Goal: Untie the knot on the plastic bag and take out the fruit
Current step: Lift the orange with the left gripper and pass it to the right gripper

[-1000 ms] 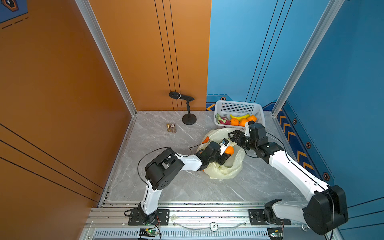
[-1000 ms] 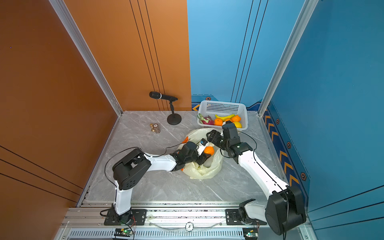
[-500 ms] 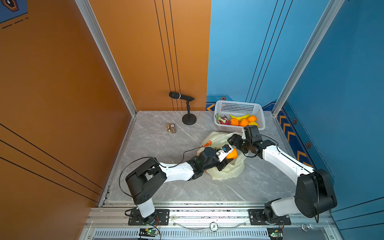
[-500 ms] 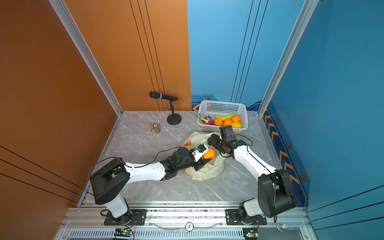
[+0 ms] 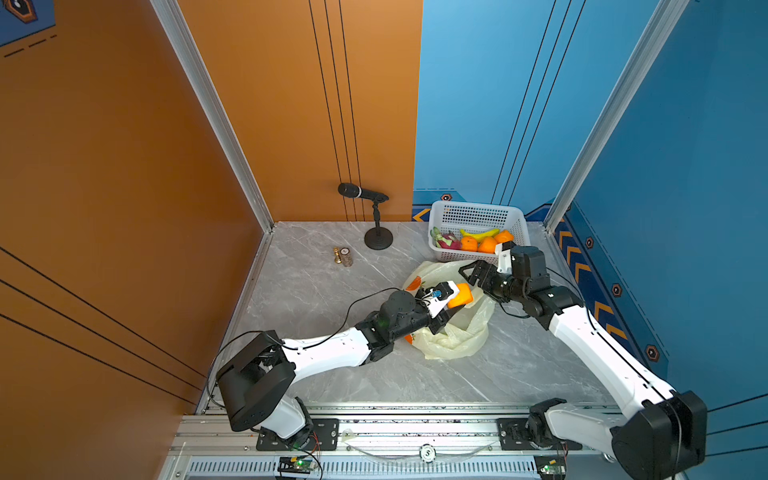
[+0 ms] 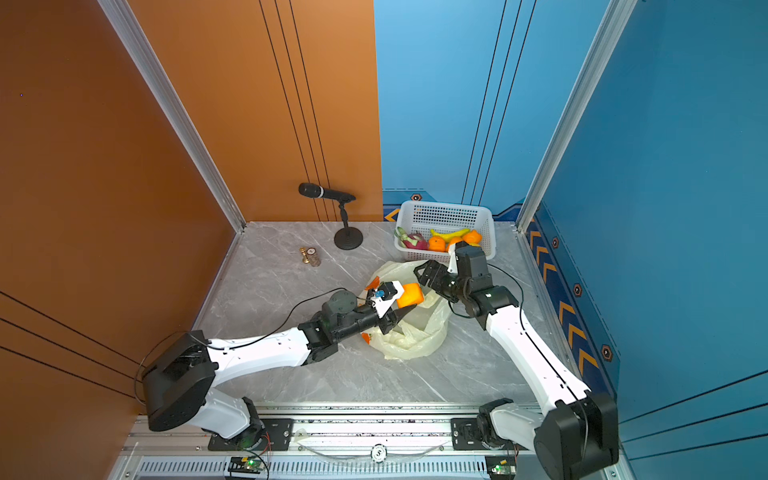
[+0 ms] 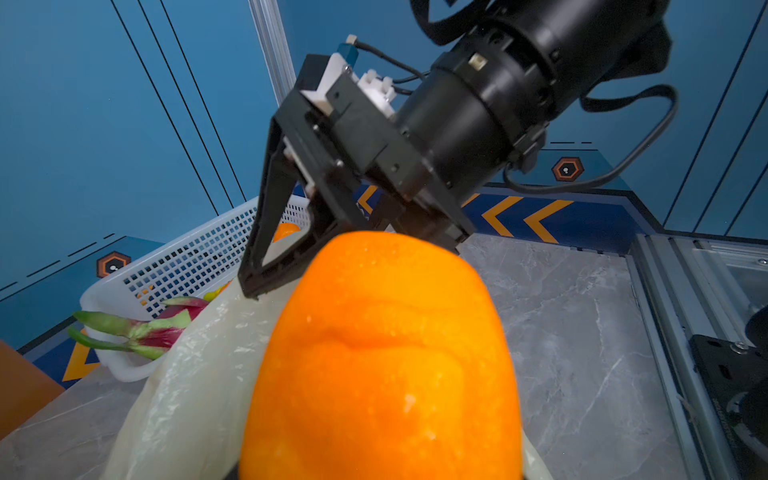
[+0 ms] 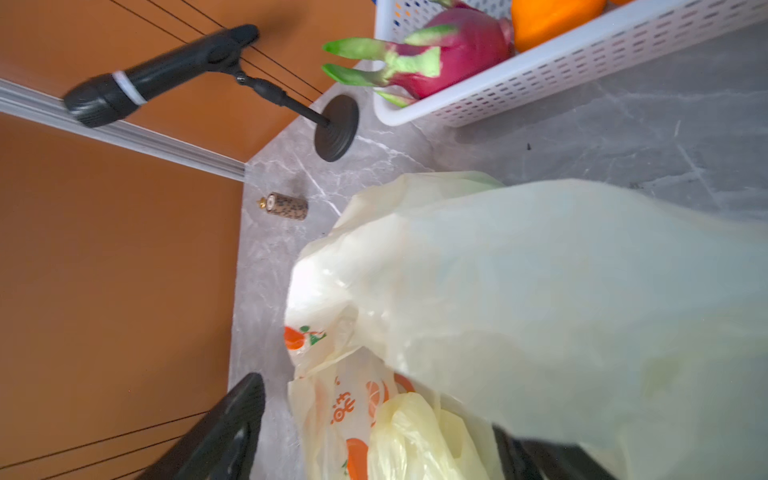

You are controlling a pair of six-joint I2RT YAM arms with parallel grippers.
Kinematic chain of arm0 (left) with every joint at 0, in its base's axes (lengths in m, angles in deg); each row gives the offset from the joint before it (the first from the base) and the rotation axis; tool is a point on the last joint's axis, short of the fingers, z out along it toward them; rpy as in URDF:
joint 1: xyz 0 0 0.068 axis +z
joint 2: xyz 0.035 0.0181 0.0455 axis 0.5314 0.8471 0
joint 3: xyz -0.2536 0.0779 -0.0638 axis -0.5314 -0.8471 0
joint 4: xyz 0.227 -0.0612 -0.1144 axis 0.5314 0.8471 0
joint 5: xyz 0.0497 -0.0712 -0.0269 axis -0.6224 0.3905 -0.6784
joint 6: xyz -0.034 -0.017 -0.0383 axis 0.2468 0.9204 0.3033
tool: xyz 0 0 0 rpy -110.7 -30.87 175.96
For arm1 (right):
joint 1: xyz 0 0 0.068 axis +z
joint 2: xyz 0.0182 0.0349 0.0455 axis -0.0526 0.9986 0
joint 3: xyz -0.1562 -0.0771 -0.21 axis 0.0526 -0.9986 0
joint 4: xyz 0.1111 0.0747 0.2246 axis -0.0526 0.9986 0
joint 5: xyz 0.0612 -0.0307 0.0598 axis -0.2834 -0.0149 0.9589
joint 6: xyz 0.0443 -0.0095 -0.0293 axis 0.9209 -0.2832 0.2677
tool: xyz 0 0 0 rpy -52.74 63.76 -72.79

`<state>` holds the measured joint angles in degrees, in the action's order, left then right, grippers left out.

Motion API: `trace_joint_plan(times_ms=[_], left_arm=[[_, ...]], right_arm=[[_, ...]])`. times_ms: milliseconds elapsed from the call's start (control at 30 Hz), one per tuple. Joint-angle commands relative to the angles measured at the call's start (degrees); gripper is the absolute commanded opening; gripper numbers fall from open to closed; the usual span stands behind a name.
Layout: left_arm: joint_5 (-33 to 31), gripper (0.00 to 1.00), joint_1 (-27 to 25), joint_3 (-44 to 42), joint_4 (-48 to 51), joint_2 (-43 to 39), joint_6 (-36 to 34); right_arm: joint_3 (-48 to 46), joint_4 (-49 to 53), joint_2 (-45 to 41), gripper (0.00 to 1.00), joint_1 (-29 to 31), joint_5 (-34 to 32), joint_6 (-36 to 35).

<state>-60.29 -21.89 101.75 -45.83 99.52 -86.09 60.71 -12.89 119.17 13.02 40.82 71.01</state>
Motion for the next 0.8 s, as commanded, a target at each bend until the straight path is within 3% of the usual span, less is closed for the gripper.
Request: trace_joint_plan(times_ms=[0, 300, 567, 767], left_arm=[[-1.12, 0.43, 0.62, -1.19, -0.89, -2.57, -0.76], [-0.96, 0.42, 1.44, -0.76, 1.07, -5.72, -1.19], [-0.36, 0.42, 1.55, 1.16, 2.69, -7.12, -2.66], [0.49, 0.42, 1.44, 1.64, 2.8, -7.63, -2.93]], right_arm=[[1.48, 0.98, -3.14, 0.88, -1.04, 5.29, 2.09], [1.17, -4.92, -8.71, 0.97, -1.65, 19.04, 2.5], [0.93, -4.13, -8.34, 1.0, 3.12, 23.63, -0.82], [1.17, -4.55, -5.56, 0.85, 6.75, 24.38, -1.37]])
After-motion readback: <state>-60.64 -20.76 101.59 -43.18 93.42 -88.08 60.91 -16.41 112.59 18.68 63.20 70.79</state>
